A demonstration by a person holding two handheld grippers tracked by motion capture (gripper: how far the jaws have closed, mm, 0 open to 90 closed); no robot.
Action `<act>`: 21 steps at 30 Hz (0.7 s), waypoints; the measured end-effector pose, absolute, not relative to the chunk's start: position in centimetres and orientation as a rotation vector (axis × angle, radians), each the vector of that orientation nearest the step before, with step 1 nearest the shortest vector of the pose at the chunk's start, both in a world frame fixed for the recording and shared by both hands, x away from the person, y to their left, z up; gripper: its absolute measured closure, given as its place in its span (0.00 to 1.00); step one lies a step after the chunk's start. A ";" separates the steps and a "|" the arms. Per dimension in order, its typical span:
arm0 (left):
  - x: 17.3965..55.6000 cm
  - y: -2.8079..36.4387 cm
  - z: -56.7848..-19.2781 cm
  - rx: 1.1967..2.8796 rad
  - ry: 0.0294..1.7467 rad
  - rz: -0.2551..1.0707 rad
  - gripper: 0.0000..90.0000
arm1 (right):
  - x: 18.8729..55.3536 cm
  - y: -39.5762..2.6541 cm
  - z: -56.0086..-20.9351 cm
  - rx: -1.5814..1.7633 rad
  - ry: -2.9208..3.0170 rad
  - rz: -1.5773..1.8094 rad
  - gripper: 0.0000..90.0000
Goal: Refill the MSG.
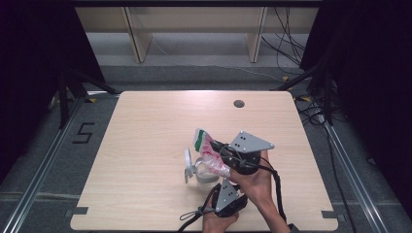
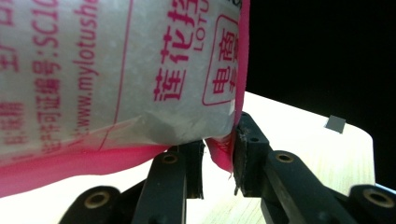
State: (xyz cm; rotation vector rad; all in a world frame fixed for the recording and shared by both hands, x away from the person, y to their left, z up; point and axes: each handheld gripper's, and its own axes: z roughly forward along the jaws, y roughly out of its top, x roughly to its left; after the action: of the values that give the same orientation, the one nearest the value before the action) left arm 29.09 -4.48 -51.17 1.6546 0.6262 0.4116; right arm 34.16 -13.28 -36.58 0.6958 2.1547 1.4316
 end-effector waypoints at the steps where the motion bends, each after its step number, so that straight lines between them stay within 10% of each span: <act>1: 29.1 -4.5 -51.2 1.657 0.623 0.412 0.83 | 34.2 -13.3 -36.6 0.689 2.145 1.436 1.00; 21: 29.1 -4.4 -51.1 1.650 0.605 0.410 0.84 | 34.2 -13.1 -36.6 0.677 2.147 1.440 1.00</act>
State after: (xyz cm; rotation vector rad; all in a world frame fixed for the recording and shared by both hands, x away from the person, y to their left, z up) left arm 29.06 -4.43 -51.11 1.6502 0.6050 0.4105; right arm 34.17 -13.10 -36.59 0.6769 2.1472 1.4404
